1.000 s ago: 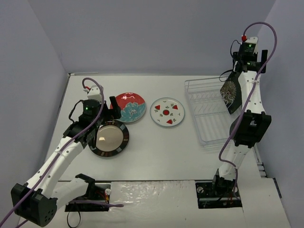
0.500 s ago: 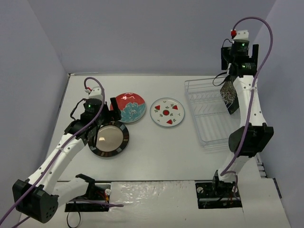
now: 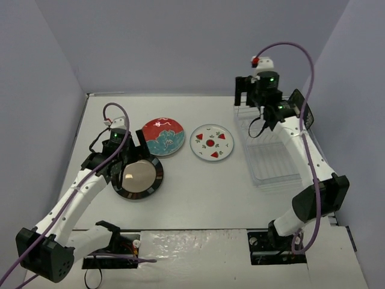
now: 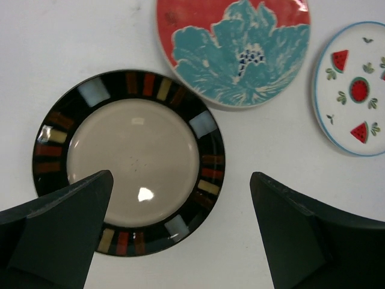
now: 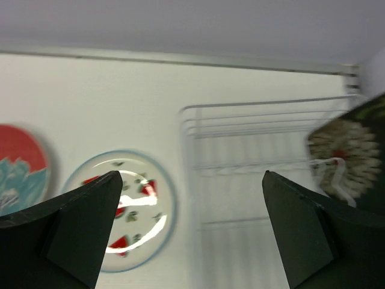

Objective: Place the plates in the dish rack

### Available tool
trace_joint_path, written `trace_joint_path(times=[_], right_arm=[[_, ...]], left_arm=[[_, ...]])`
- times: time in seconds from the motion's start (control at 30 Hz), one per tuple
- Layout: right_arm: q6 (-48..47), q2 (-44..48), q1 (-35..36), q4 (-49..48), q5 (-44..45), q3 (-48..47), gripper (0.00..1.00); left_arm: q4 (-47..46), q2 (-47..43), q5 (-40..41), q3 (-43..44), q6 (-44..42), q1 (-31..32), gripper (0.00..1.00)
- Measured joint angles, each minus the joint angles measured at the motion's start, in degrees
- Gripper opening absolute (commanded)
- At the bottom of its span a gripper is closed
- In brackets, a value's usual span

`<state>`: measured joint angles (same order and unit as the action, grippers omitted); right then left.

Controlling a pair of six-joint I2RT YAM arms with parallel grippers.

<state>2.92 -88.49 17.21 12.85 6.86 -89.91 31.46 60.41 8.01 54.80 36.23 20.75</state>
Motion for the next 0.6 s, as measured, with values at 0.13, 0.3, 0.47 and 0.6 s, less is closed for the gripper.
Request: trace_joint_path(times=[0.13, 0.3, 0.47, 0.6], right_arm=[[4.66, -0.9, 11.94, -4.01, -4.56, 8.55, 1.0], [10.31, -6.7, 22.77, -9.98, -8.74, 11.67, 1.0], [15.87, -17.0, 28.64, -15.97, -14.07, 11.67, 1.0], [19.92, -24.12, 29.75, -18.76, -18.15, 11.67, 1.0]], left_arm=[[6.22, -3.21, 4.53, -1.58, 5.52, -2.74, 0.97], [12.24, -11.59, 4.49, -8.71, 10.27, -14.19, 0.97], [11.72, -15.94, -0.16, -16.2, 11.5, -23.27, 0.97], [6.8, -13.83, -7.38, -20.99, 11.34, -28.53, 0.97]])
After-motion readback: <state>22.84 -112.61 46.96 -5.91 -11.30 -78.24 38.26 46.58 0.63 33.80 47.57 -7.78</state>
